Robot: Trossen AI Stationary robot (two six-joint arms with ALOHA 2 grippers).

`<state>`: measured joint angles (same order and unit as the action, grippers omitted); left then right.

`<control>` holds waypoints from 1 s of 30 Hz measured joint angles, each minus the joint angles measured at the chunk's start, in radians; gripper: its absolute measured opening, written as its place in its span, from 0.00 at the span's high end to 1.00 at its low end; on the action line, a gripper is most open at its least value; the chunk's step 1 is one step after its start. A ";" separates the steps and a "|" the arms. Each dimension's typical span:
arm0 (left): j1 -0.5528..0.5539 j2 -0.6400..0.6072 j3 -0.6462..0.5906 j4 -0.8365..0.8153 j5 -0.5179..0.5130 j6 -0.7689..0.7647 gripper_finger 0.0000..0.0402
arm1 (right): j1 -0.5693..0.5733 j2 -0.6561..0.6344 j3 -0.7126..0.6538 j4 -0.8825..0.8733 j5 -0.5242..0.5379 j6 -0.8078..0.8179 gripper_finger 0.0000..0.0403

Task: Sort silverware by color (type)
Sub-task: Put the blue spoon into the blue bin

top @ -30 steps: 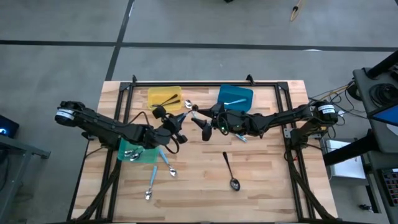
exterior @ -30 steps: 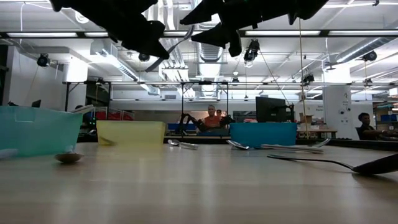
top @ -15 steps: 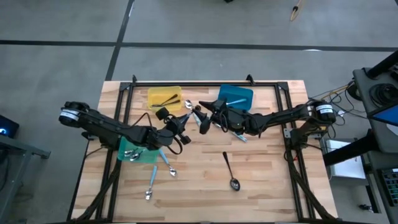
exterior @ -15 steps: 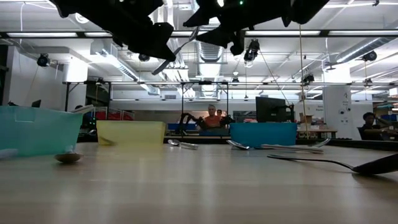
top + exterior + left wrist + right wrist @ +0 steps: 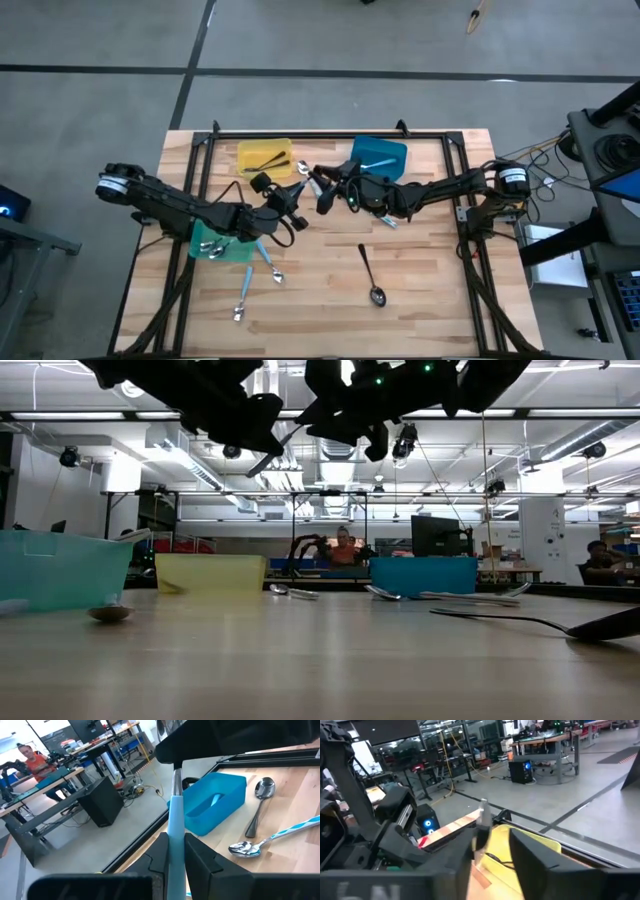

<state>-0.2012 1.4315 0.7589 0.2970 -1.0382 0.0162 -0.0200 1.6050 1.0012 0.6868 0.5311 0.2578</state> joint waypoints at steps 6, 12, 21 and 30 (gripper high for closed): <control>0.001 0.003 0.000 0.003 0.000 0.002 0.94 | 0.003 -0.006 0.000 0.006 -0.024 -0.025 0.95; 0.000 0.003 0.000 0.000 0.016 0.000 0.92 | 0.001 -0.014 0.000 -0.010 -0.095 -0.074 0.97; 0.000 -0.002 0.000 0.004 0.171 -0.040 0.70 | -0.014 -0.047 0.122 -0.506 -0.252 -0.203 0.97; 0.008 -0.048 0.000 -0.011 0.674 0.008 0.57 | 0.001 -0.043 0.290 -1.014 -0.497 -0.304 0.97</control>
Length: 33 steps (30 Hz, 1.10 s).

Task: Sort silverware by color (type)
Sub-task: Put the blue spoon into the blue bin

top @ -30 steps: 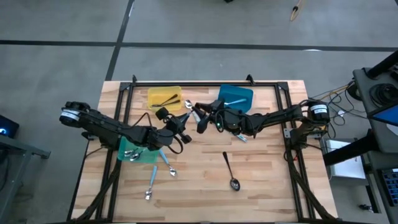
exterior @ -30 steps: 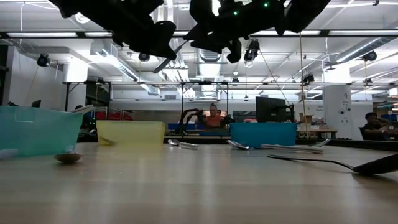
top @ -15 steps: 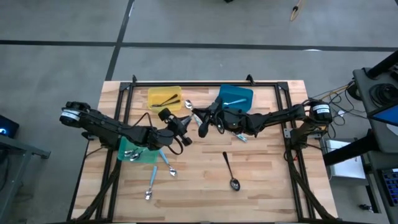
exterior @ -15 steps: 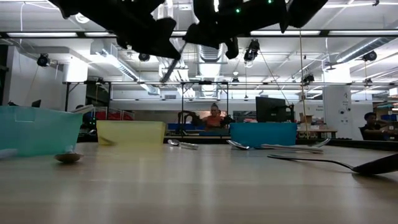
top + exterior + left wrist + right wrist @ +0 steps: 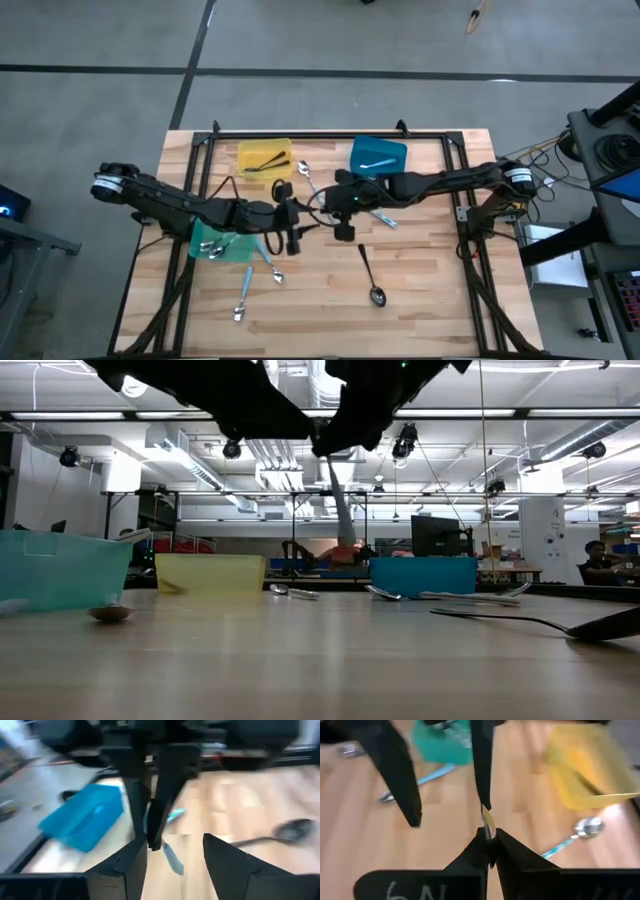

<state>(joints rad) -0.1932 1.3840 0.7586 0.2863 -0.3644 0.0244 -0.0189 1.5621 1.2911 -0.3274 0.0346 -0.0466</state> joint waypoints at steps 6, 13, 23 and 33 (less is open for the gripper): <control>-0.004 -0.009 -0.033 0.034 0.076 0.014 0.56 | 0.022 -0.001 0.029 -0.041 -0.023 -0.017 0.97; -0.002 -0.008 -0.150 0.253 0.068 -0.037 0.56 | 0.034 -0.001 0.031 -0.016 -0.031 -0.022 0.97; 0.013 0.074 -0.221 0.494 0.060 -0.068 0.58 | 0.034 -0.002 0.030 0.095 -0.034 -0.059 0.97; 0.028 0.192 -0.206 0.563 -0.019 -0.121 0.59 | 0.034 -0.003 0.040 0.113 -0.035 -0.059 0.97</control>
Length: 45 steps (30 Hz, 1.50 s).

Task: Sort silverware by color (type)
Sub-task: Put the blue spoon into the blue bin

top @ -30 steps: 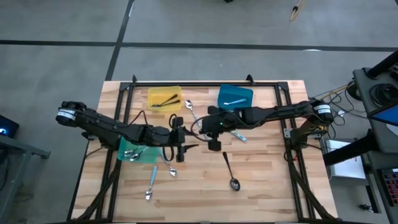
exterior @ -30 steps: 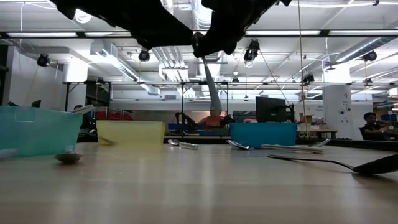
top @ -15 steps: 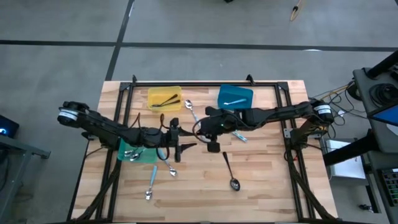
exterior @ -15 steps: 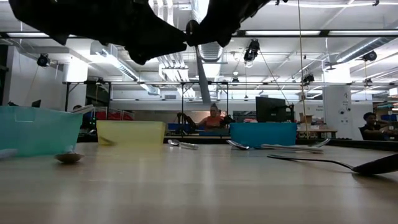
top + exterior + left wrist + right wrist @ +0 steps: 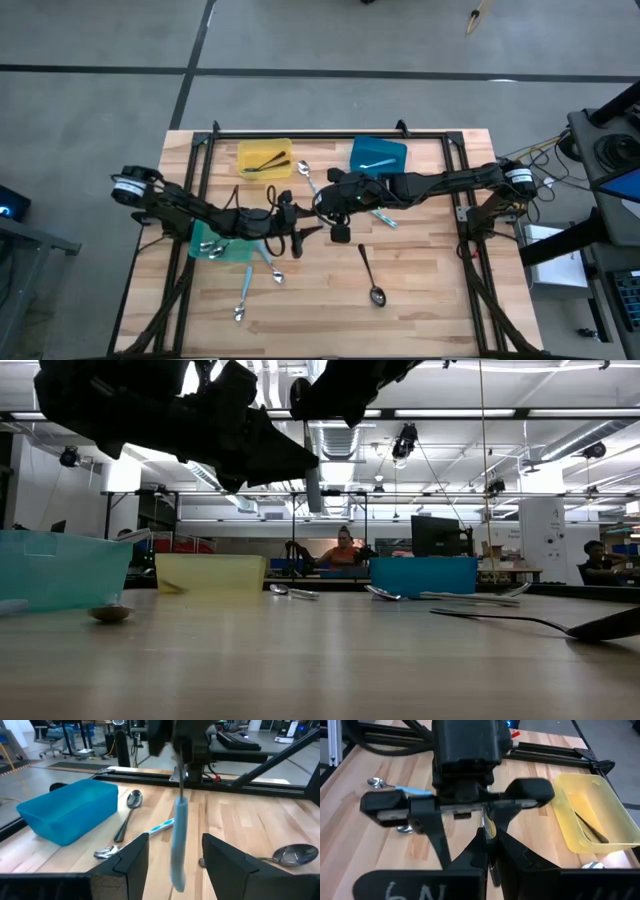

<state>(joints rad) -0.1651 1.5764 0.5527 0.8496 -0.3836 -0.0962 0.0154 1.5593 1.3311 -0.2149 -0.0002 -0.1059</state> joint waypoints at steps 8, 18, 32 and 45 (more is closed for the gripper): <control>0.001 0.055 0.012 0.067 -0.045 0.023 0.74 | 0.000 0.000 0.007 0.051 0.000 -0.025 0.97; -0.009 0.037 0.009 0.083 -0.211 0.074 0.95 | -0.002 -0.001 0.007 0.091 0.023 0.009 0.93; -0.015 0.014 0.010 0.206 -0.552 0.147 0.95 | 0.000 -0.025 0.006 0.132 0.309 0.105 0.55; -0.016 0.012 0.010 0.309 -0.599 0.252 0.95 | 0.035 0.081 -0.027 0.424 0.421 0.090 0.60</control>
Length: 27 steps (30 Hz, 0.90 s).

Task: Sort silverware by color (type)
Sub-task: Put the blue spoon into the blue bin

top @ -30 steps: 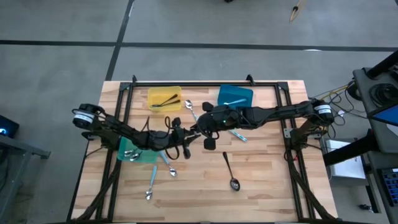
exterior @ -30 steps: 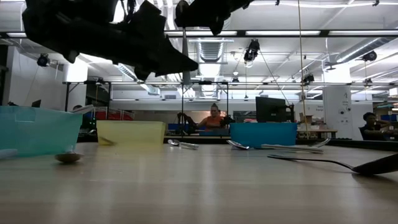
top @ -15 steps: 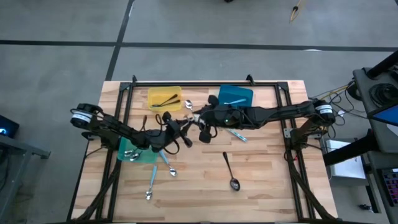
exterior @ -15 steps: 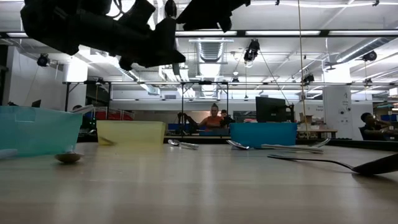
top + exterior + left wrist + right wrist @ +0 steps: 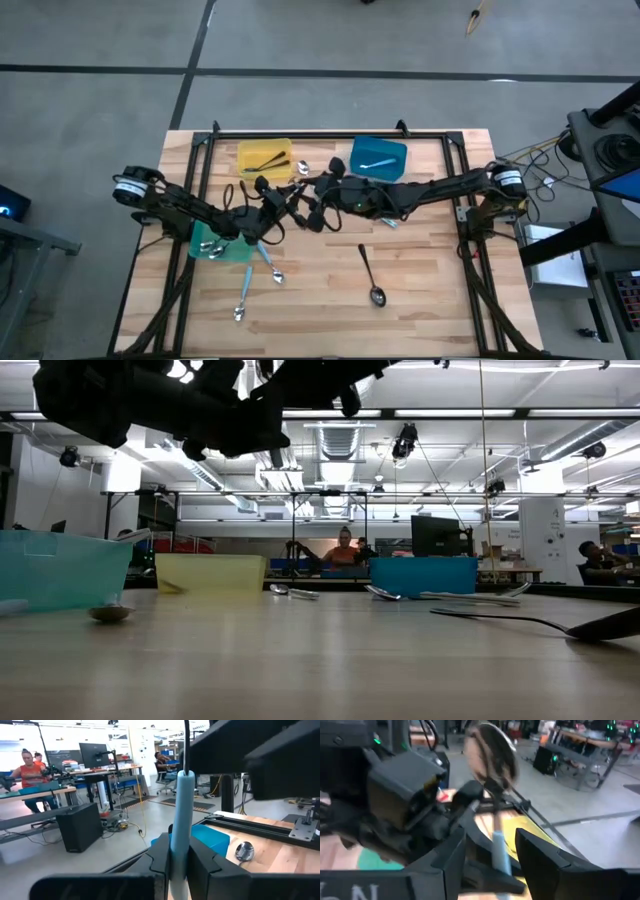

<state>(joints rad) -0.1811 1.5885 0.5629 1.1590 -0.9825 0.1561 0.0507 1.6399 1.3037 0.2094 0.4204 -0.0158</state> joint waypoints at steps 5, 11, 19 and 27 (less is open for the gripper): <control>-0.001 0.000 0.000 0.000 0.000 0.010 0.95 | -0.001 0.037 0.000 0.059 0.073 0.010 0.66; -0.001 0.001 0.000 -0.004 0.000 0.024 0.95 | 0.000 0.064 0.000 0.078 0.103 0.016 0.74; -0.001 0.002 -0.001 -0.009 -0.011 0.020 0.95 | 0.001 0.072 0.000 0.094 0.108 0.002 0.94; -0.001 0.002 -0.001 -0.009 -0.003 0.013 0.87 | 0.002 0.072 0.000 0.090 0.104 0.007 0.94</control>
<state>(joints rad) -0.1825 1.5902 0.5623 1.1498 -0.9852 0.1688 0.0525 1.7115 1.3041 0.2993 0.5246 -0.0091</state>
